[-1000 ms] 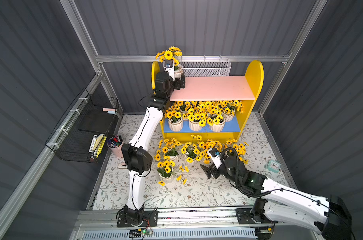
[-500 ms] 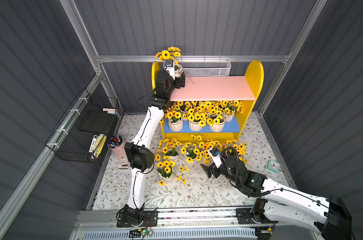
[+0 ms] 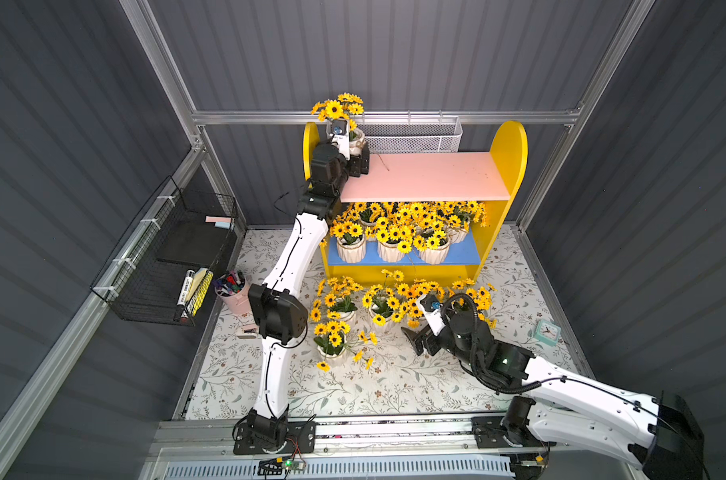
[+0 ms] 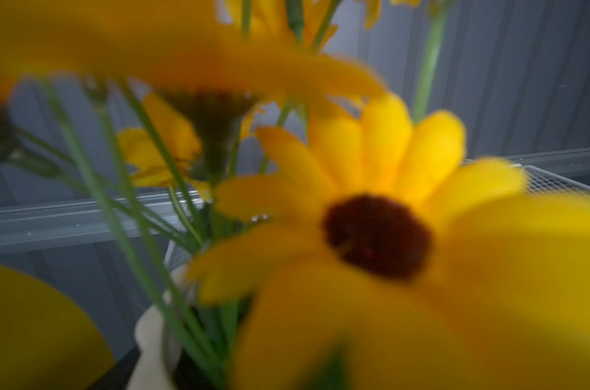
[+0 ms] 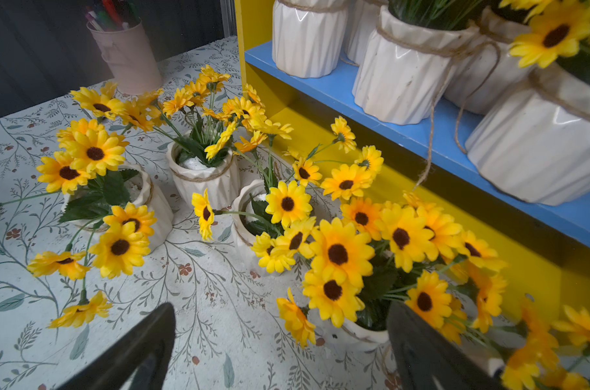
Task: Take the sunflower pots off the shelves
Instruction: Pick up the sunflower pot from the shelf.
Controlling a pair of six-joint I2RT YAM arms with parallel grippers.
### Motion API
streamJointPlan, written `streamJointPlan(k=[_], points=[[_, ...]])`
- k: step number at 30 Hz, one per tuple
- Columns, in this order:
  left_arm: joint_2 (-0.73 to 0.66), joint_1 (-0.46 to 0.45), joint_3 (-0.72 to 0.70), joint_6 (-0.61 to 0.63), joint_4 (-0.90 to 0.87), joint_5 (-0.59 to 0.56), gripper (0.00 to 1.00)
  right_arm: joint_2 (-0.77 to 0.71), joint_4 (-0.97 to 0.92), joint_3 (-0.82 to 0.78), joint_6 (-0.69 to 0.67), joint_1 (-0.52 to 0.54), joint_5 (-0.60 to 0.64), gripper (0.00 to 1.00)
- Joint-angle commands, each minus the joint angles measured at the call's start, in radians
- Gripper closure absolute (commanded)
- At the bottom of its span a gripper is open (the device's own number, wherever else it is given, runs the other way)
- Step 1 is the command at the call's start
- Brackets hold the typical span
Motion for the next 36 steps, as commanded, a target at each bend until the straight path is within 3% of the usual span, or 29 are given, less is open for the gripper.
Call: streamJointPlan(k=[1, 3, 7, 14, 22, 36], points=[[-0.022, 0.024, -0.066, 0.034, -0.034, 0.018, 0.69, -0.010, 0.005, -0.012, 0.000, -0.002, 0.012, 0.01], [-0.037, 0.024, -0.088, 0.025, -0.037, 0.040, 0.76, -0.010, 0.010, -0.014, 0.001, -0.002, 0.011, 0.01], [-0.075, 0.023, -0.125, -0.036, -0.058, 0.092, 1.00, -0.009, 0.009, -0.014, 0.001, -0.002, 0.016, 0.01], [-0.131, 0.017, -0.122, -0.115, -0.090, 0.231, 1.00, -0.021, 0.015, -0.009, 0.006, -0.005, 0.048, 0.01], [-0.225, -0.023, -0.200, -0.116, -0.126, 0.340, 1.00, -0.045, 0.005, -0.007, 0.013, -0.008, 0.070, 0.01], [-0.399, -0.138, -0.445, 0.033, -0.063, 0.322, 1.00, -0.065, -0.015, 0.009, 0.014, -0.011, 0.134, 0.01]])
